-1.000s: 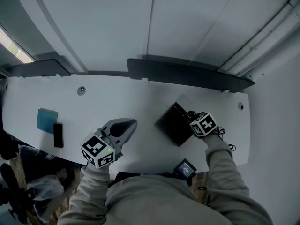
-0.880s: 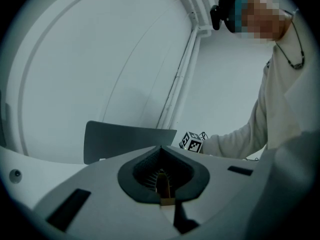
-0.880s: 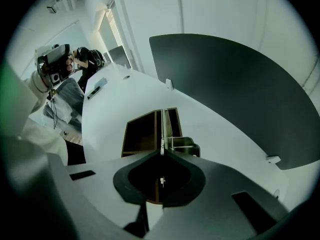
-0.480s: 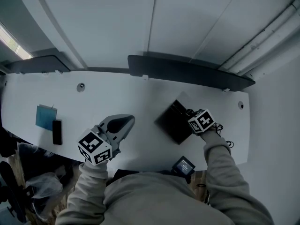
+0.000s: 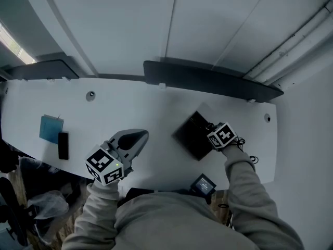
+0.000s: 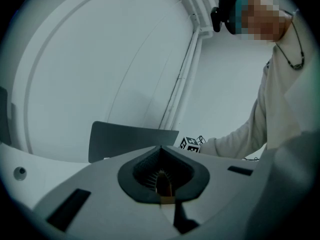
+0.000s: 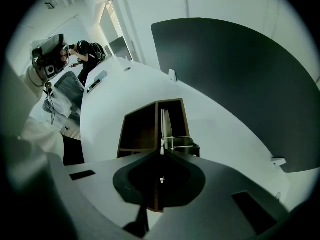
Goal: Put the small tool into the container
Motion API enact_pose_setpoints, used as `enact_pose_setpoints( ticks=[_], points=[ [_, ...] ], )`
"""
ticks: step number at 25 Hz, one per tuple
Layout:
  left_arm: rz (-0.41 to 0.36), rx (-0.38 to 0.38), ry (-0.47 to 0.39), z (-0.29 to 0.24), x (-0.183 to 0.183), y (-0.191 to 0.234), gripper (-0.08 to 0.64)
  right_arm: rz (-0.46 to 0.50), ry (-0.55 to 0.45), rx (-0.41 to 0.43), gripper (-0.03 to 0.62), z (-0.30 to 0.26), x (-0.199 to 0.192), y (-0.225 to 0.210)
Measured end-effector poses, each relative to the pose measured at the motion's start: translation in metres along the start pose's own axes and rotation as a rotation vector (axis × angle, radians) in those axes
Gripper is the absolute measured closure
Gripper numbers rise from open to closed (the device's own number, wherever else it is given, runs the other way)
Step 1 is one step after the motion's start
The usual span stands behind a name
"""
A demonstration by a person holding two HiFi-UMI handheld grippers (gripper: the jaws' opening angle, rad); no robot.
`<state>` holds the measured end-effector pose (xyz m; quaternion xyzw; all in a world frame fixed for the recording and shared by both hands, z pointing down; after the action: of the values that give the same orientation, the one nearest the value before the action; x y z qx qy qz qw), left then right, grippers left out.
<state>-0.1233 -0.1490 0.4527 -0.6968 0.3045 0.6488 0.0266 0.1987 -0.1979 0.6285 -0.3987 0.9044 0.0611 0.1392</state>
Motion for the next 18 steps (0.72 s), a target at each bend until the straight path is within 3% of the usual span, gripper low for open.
enact_pose_setpoints(
  ticks=[7,18],
  points=[
    [-0.007,0.01,-0.009,0.004,0.001,-0.003,0.558,-0.012,-0.015,-0.009,0.571,0.001,-0.001,0.0],
    [-0.029,0.045,-0.034,0.014,0.006,-0.002,0.558,-0.088,-0.135,-0.048,0.568,0.005,-0.007,0.001]
  ],
)
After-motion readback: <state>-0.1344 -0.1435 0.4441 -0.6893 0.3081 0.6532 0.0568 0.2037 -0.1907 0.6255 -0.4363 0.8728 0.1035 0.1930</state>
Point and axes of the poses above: the fingertips, and each gripper's own axes: z backward along the fingers, y to its left, x out of its top, the point moved 6 cm from there along z, backward along the fingers, and after that the axes turned 6 degrees about -x, right-handed, at the moved point
